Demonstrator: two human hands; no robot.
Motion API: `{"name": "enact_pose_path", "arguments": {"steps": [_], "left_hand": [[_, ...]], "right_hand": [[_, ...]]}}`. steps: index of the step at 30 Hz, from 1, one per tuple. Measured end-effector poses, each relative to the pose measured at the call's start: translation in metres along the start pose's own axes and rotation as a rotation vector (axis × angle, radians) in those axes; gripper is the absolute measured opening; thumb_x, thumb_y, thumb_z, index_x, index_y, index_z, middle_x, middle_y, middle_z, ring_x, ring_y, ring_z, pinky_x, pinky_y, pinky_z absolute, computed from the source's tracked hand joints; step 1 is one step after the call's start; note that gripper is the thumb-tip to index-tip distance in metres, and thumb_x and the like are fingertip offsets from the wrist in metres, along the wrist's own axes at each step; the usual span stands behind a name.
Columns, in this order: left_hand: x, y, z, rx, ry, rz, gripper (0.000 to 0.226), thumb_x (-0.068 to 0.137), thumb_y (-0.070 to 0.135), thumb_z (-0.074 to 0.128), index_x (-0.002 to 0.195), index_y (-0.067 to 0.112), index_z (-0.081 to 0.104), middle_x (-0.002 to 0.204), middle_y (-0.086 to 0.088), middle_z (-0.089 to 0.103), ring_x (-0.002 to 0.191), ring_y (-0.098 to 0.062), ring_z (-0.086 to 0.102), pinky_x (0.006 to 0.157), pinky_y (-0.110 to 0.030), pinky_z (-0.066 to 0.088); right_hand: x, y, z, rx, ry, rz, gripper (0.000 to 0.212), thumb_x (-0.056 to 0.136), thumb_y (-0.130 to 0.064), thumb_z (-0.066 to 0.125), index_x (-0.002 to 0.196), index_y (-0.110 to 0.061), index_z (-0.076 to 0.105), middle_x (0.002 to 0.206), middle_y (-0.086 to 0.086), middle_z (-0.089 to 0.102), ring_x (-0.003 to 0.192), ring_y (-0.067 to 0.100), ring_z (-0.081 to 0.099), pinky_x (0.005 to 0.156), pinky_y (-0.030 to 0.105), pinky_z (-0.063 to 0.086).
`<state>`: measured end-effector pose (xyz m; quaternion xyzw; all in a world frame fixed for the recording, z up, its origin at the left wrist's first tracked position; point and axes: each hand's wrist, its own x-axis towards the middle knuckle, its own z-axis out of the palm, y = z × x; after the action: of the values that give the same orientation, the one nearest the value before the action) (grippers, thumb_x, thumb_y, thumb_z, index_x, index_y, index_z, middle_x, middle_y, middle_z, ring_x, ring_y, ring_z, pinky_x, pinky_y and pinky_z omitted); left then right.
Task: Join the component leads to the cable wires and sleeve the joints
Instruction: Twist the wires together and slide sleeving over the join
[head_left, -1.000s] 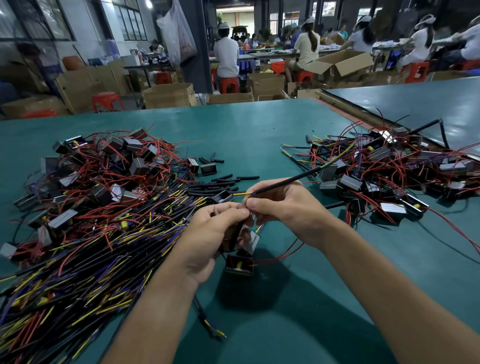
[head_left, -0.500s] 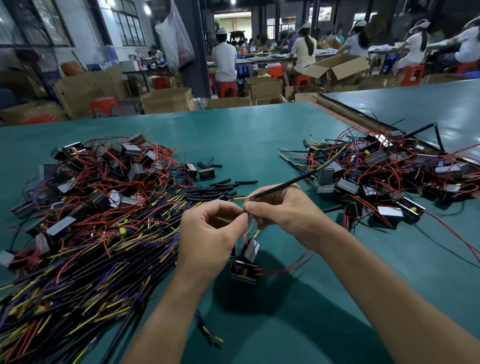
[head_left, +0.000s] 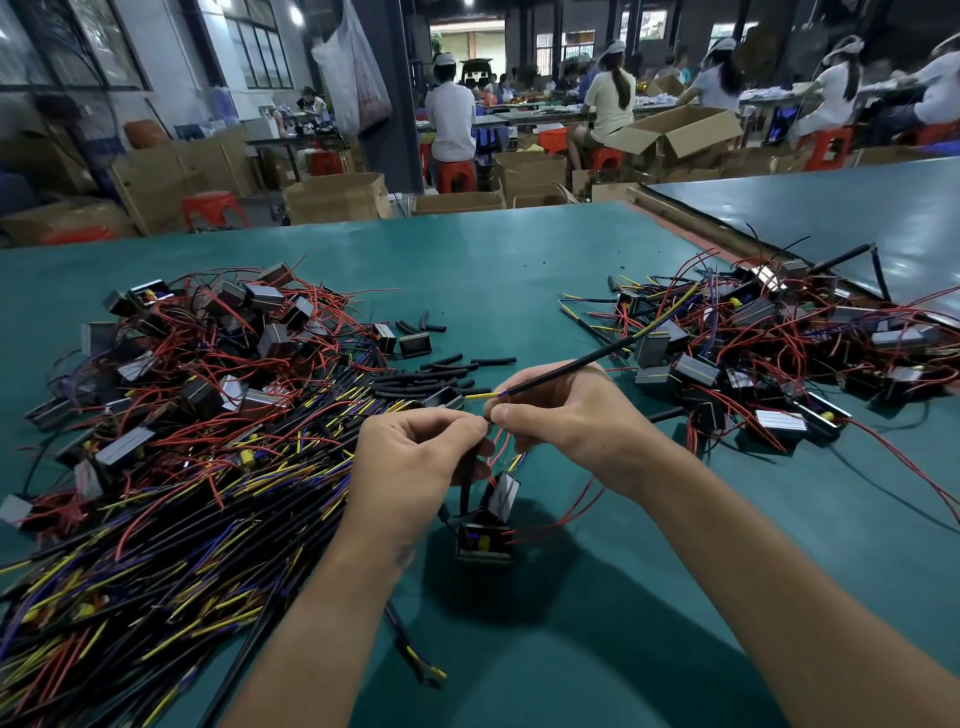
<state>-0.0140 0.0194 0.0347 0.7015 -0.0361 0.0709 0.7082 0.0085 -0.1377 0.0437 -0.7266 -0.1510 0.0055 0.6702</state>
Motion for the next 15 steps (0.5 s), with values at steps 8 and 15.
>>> {"name": "enact_pose_path", "arguments": {"steps": [8, 15], "left_hand": [[0.004, -0.01, 0.003, 0.158, 0.123, 0.209, 0.021, 0.082, 0.003, 0.072, 0.068, 0.018, 0.075, 0.062, -0.002, 0.071, 0.055, -0.019, 0.066, 0.062, -0.039, 0.056], [0.0, -0.013, 0.007, 0.198, 0.236, 0.313, 0.017, 0.084, 0.006, 0.07, 0.072, 0.018, 0.073, 0.064, 0.003, 0.071, 0.06, -0.018, 0.068, 0.06, -0.032, 0.057]], "right_hand": [[0.002, -0.001, 0.006, -0.042, 0.142, -0.049, 0.019, 0.082, -0.002, 0.073, 0.069, -0.015, 0.069, 0.052, -0.003, 0.06, 0.05, 0.012, 0.053, 0.055, 0.026, 0.048], [0.0, 0.002, 0.022, 0.331, 0.206, 0.253, 0.017, 0.084, -0.003, 0.067, 0.069, -0.01, 0.064, 0.057, 0.002, 0.056, 0.044, 0.01, 0.047, 0.046, 0.022, 0.048]]}}
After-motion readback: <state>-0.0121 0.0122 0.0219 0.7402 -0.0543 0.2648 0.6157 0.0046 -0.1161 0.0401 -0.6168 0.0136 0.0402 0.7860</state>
